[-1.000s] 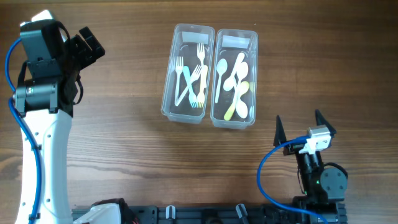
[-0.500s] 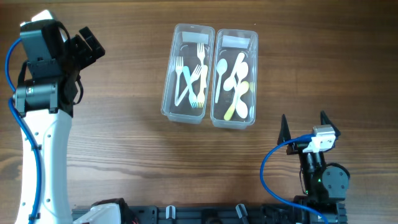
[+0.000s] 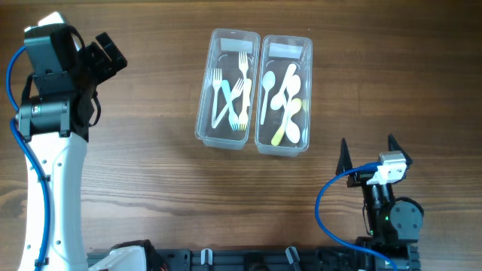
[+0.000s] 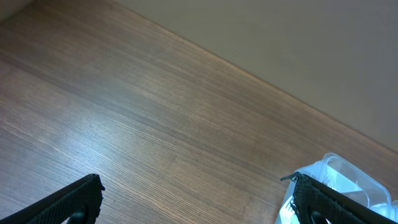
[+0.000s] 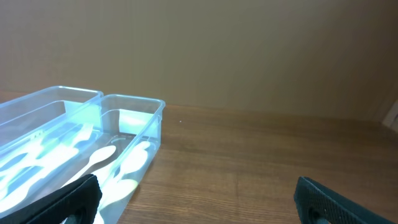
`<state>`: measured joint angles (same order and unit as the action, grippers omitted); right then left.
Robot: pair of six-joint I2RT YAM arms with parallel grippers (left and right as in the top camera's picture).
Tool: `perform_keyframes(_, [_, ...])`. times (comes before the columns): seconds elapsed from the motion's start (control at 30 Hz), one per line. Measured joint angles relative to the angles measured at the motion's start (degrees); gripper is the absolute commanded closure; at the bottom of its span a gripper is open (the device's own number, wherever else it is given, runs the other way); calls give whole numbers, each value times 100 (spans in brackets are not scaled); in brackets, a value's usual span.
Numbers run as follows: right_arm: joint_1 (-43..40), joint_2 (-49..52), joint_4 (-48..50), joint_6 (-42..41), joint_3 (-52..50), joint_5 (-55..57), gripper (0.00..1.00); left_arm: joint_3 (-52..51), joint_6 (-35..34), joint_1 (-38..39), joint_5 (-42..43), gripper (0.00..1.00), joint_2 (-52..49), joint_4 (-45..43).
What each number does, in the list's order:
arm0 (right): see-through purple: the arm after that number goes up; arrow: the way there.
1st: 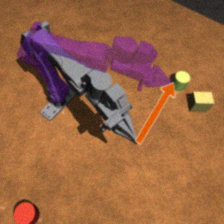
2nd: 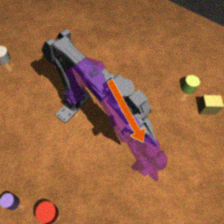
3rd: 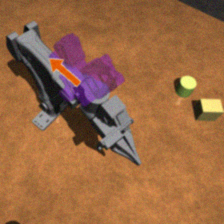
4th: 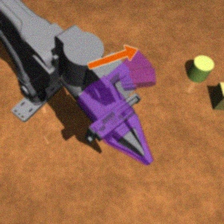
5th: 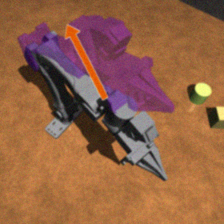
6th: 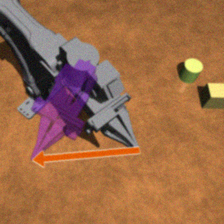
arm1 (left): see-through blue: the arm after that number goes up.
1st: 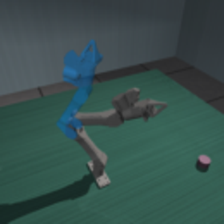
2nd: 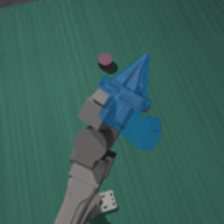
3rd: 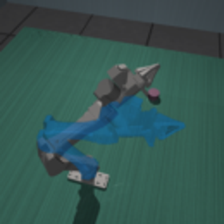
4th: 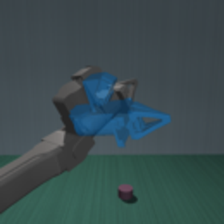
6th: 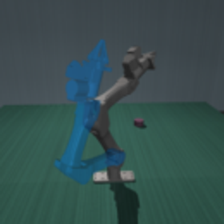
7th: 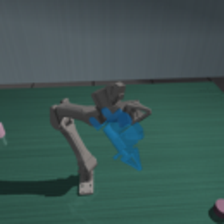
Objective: Pack container
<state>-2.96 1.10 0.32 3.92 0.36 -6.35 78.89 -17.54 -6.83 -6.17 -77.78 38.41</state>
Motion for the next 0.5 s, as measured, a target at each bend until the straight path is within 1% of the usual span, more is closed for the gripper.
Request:
perform_keyframes(0.37, [0,0,-2,0,0,0,0,0,0,0,0,0,22,96])
perform_keyframes(0.47, [0,0,-7,0,0,0,0,-33,0,20,0,0,470,407])
perform_keyframes(0.5, [0,0,-4,0,0,-2,0,-46,0,68,0,0,1014,498])
